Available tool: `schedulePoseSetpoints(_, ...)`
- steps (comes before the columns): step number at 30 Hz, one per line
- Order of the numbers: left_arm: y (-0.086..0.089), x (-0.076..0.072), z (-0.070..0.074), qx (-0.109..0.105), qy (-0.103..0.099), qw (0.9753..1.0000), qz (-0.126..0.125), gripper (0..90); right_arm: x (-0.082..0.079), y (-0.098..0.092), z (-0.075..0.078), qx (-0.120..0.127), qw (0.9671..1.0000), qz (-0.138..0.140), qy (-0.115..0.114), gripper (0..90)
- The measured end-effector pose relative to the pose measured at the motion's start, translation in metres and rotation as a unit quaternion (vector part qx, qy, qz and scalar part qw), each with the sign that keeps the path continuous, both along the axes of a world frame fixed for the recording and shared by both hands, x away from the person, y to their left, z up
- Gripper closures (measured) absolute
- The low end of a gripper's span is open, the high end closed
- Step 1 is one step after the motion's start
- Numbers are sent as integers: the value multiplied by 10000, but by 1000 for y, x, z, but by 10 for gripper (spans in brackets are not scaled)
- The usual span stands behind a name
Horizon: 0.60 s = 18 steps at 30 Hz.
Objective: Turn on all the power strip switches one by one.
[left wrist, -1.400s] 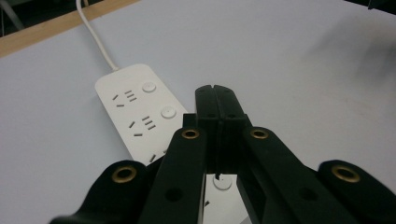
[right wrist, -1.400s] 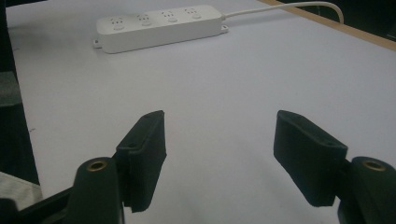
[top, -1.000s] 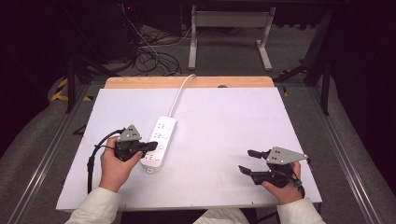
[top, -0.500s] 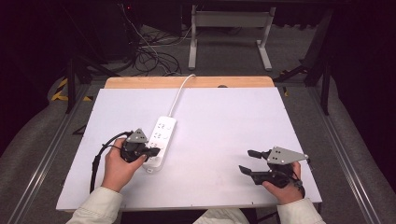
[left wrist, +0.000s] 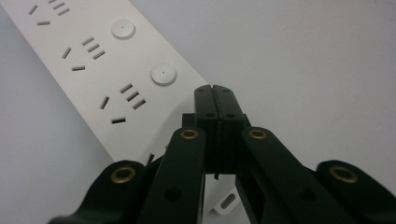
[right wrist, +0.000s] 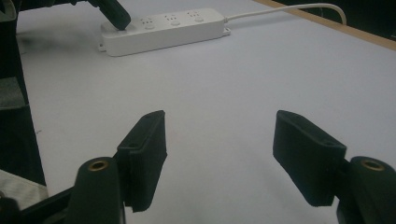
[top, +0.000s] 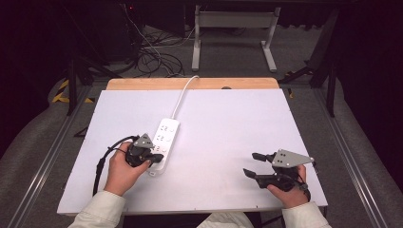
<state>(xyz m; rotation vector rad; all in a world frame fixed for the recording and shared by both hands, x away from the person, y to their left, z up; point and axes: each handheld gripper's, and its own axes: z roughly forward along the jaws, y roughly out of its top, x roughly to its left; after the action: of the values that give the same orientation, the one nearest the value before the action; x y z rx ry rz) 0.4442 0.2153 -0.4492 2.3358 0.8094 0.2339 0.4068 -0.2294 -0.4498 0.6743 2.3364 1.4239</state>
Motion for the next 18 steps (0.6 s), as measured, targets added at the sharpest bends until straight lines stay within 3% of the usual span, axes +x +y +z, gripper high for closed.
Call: schedulePoseSetpoints(18, -2, -1, -1, 94, -36, 9999, 1, 900, -1, 0, 0, -13, 10000, 7, -6, 354)
